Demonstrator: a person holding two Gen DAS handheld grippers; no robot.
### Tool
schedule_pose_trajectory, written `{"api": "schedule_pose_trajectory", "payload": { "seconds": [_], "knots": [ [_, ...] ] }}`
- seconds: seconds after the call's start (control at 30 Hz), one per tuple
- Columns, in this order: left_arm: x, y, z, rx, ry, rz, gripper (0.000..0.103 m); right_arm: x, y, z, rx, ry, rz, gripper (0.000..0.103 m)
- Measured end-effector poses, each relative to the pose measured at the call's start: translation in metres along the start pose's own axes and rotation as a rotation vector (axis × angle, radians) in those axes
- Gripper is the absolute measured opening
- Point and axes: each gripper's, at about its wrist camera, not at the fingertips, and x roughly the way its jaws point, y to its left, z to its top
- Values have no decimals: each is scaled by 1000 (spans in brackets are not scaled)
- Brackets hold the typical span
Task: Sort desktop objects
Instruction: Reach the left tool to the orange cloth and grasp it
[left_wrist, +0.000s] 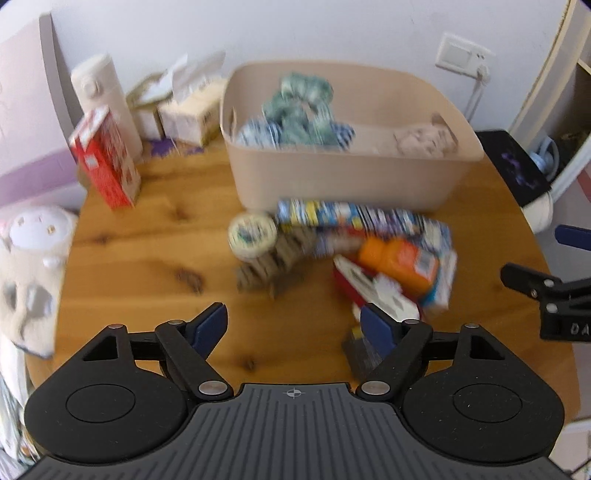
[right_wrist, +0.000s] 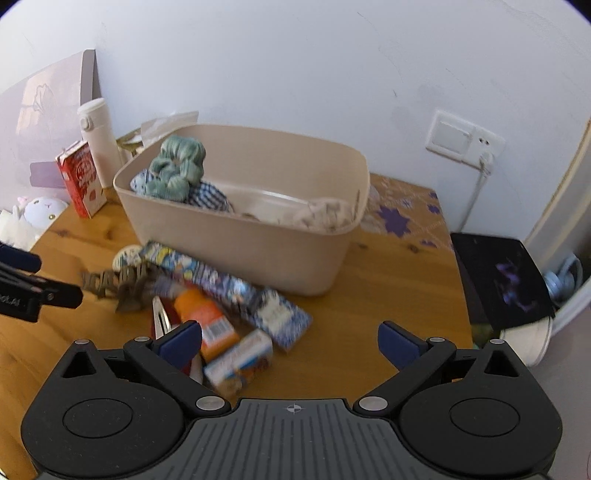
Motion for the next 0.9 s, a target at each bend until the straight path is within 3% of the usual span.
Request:
{"api": "schedule_pose_trajectory", "payload": {
  "seconds": [0.33,0.7,0.9],
  "knots": [
    [7,-23,-62,24,110,-38,81,-2,5,-48,-8,107,1,103],
    [34,-40,-88,8,239,-45,81,11,12,-80,-40,192,25,103],
    [47,-45,-92,-3,262,-31,81,28,7,-82,-63,211,53,103]
  ]
}}
